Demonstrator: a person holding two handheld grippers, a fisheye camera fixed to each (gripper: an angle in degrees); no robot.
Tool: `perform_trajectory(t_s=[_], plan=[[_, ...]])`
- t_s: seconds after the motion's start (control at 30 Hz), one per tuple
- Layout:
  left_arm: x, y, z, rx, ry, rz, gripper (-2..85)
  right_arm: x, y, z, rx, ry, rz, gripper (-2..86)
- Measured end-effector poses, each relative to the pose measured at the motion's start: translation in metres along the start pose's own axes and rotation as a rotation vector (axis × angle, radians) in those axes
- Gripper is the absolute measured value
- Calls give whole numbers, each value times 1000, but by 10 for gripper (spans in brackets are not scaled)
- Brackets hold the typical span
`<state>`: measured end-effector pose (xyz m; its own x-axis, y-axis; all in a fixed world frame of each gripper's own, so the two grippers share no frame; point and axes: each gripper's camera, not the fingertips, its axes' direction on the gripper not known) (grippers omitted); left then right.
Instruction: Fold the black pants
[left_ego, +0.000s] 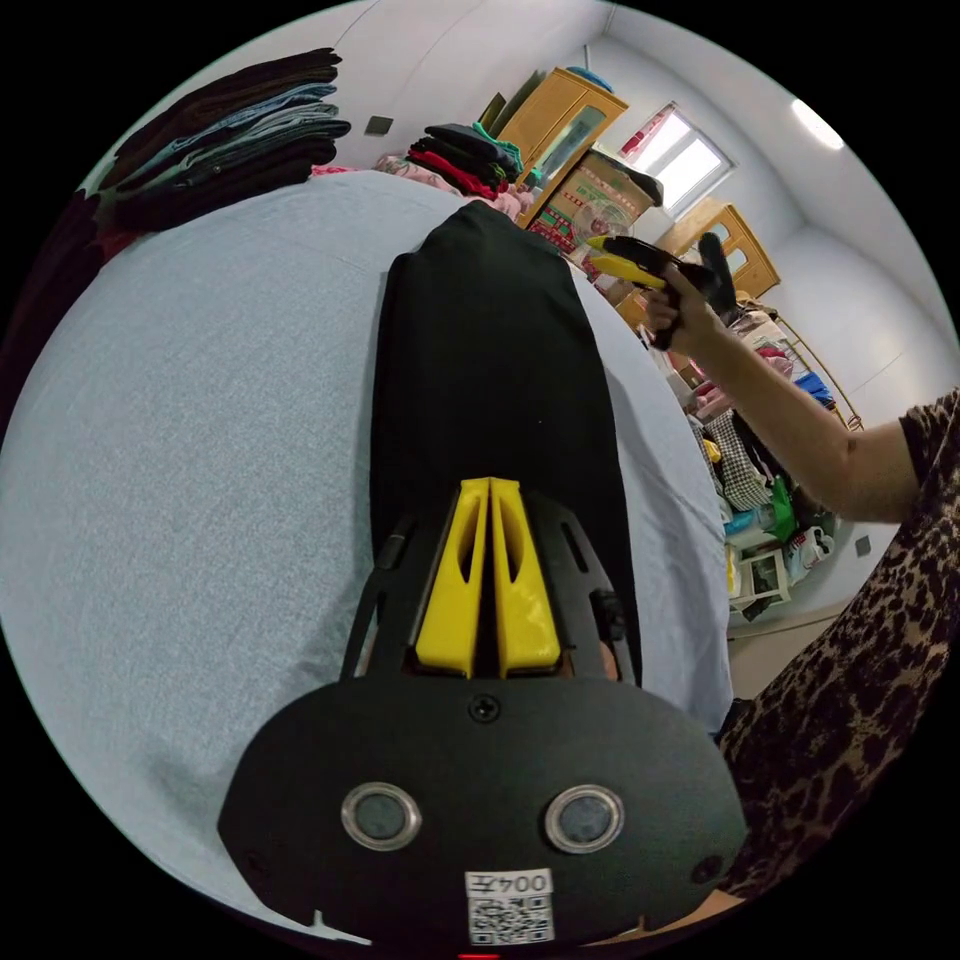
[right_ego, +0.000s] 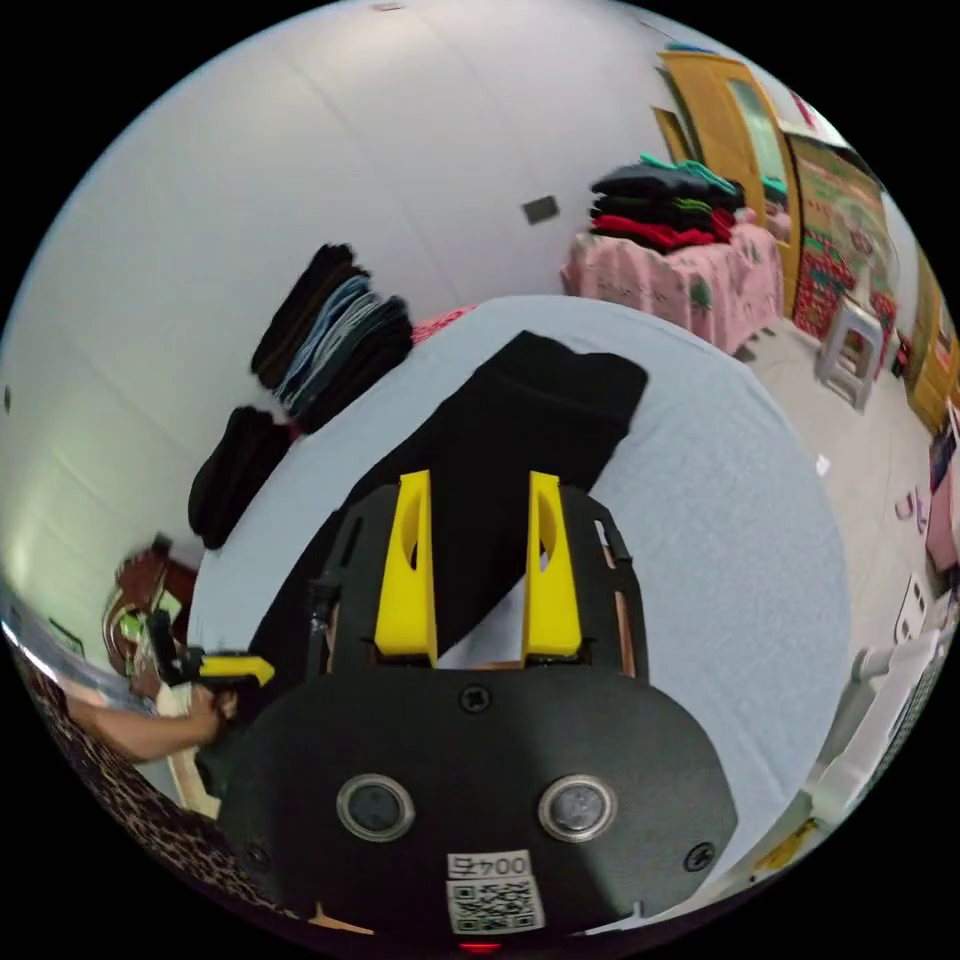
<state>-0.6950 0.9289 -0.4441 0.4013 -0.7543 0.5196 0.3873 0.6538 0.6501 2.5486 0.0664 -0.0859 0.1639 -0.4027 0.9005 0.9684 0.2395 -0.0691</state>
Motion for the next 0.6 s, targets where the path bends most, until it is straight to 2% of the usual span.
perform_trajectory(t_s=[0.07,0.17,0.27,0.33,0.4,0.47,0.6], plan=[[-7,-2,1,-4,21,-12,6,-48,48,-4,-12,-24,-84,156],[-15,-12,-12,10,44,-74,4,-77,94,2,-74,-88,-74,158],[-16,-50,-57,158,20,-62,3,-98,120,1,-88,-59,-93,157],[-31,-94,-67,187,4,-57,4,-108,125,4,-115,-32,-110,149],[-62,-145,-57,150,38,-97,4,-117,125,-3,-91,5,-126,139],[-110,-208,-25,47,153,-156,5,-127,115,-8,-120,34,-149,135],[-159,-264,8,-24,258,-254,7,-131,102,-22,-128,30,-140,130]])
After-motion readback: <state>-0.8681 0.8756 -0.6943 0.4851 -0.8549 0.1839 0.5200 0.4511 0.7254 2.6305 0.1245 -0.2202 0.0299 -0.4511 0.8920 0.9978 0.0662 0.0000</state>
